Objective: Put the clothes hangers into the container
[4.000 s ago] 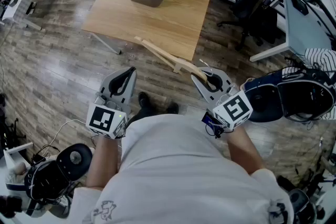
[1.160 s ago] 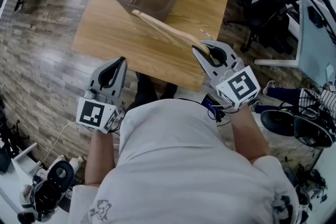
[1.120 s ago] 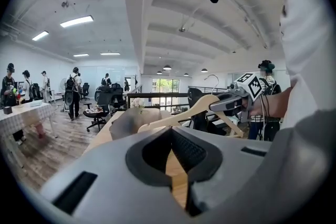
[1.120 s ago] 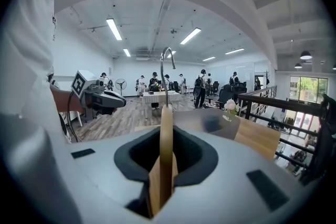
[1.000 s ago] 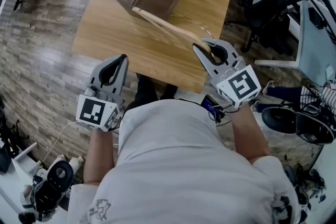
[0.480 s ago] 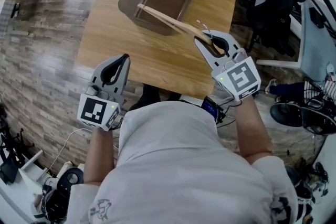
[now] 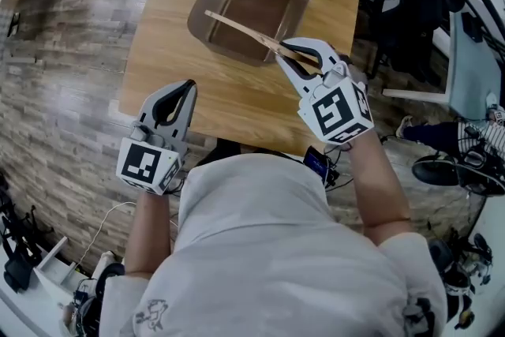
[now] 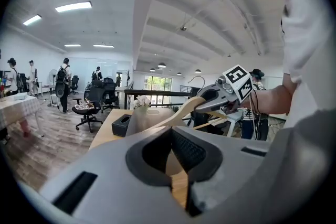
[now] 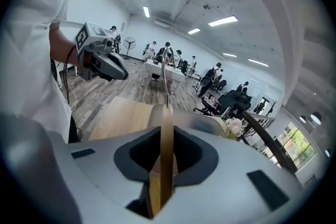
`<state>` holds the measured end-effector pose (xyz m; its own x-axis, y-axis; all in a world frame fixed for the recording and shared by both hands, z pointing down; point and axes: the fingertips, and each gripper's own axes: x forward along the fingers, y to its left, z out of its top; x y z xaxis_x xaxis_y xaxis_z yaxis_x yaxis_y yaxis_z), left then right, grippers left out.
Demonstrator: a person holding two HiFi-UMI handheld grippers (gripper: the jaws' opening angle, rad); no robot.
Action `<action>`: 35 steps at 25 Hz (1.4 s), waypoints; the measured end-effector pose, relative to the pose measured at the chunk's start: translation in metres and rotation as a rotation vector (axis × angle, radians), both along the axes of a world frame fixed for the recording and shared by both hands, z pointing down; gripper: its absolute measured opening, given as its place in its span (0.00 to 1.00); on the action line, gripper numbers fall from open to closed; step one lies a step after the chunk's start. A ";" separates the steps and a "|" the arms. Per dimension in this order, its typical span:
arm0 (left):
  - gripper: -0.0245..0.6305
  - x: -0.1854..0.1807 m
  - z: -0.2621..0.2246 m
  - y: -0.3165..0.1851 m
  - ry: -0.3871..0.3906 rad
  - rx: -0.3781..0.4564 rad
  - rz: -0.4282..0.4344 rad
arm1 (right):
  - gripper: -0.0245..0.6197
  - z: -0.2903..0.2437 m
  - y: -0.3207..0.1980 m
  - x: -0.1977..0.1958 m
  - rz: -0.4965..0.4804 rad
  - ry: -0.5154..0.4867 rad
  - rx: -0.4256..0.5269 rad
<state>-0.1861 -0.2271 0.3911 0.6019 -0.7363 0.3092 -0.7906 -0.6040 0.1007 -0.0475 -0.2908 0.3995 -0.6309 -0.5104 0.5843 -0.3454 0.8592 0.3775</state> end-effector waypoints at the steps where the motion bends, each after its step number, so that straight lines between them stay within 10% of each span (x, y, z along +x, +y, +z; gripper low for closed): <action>1: 0.05 -0.003 0.002 -0.003 0.002 -0.005 0.004 | 0.13 0.003 -0.003 -0.006 -0.010 0.032 0.011; 18: 0.05 -0.045 0.022 -0.037 0.038 -0.057 0.020 | 0.14 0.083 -0.029 -0.074 -0.182 0.452 0.061; 35: 0.05 -0.060 0.036 -0.043 0.050 -0.089 0.024 | 0.17 0.128 -0.046 -0.089 -0.193 0.516 0.015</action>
<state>-0.2462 -0.2702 0.4273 0.6355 -0.6921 0.3422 -0.7685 -0.6099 0.1938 -0.1362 -0.3364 0.5273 -0.3478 -0.4244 0.8360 0.0512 0.8818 0.4689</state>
